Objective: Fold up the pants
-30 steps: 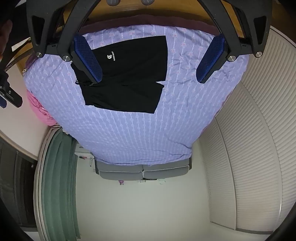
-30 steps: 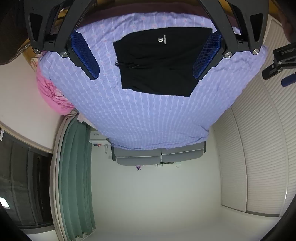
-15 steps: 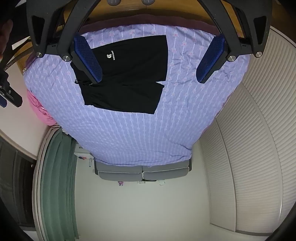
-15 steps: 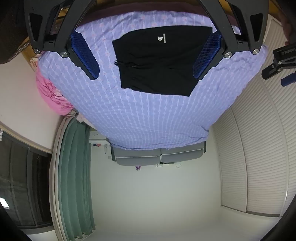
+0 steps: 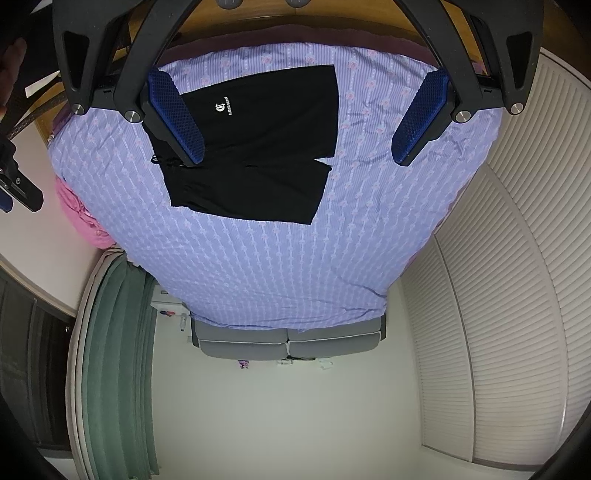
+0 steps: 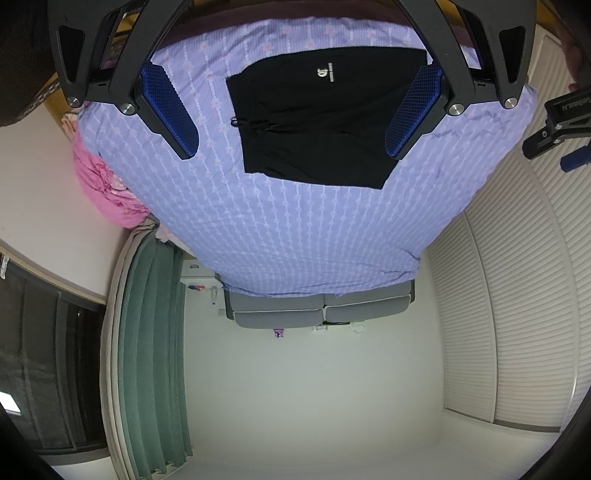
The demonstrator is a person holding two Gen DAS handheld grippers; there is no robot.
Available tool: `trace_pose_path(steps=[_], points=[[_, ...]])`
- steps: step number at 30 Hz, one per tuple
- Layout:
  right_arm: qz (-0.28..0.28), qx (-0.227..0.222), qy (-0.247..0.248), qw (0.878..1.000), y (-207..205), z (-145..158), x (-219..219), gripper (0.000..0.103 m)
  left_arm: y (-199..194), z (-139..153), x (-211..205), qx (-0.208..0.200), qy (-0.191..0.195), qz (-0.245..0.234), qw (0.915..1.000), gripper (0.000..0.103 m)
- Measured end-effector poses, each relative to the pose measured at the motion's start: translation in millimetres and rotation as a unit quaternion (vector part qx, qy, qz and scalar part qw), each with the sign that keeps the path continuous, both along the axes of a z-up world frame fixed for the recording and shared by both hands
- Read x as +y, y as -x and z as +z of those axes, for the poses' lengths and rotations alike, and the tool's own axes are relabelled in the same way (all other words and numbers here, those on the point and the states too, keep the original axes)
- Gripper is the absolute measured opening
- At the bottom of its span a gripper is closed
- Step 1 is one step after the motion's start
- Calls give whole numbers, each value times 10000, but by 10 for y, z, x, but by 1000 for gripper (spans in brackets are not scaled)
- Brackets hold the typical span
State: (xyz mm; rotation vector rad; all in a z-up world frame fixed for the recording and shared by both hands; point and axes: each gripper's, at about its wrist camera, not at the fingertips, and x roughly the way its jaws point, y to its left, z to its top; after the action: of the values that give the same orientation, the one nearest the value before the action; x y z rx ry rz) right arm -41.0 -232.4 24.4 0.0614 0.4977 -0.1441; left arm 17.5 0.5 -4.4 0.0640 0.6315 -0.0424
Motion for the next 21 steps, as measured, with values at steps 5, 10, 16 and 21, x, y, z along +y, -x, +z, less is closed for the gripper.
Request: trace_pose_path(steps=[5, 10, 16, 21], points=[[-18, 10, -10, 10000, -5, 9, -13, 102, 4, 6, 7, 13, -8, -14, 10000, 103], [-26, 18, -12, 10000, 13, 22, 4, 102, 19, 10, -15, 30, -30, -7, 10000, 103], [-32, 17, -23, 10000, 32, 29, 6, 102, 47, 11, 7, 26, -36, -20, 10000, 103], [-17, 4, -25, 10000, 30, 32, -1, 102, 45, 15, 12, 25, -34, -5, 10000, 103]])
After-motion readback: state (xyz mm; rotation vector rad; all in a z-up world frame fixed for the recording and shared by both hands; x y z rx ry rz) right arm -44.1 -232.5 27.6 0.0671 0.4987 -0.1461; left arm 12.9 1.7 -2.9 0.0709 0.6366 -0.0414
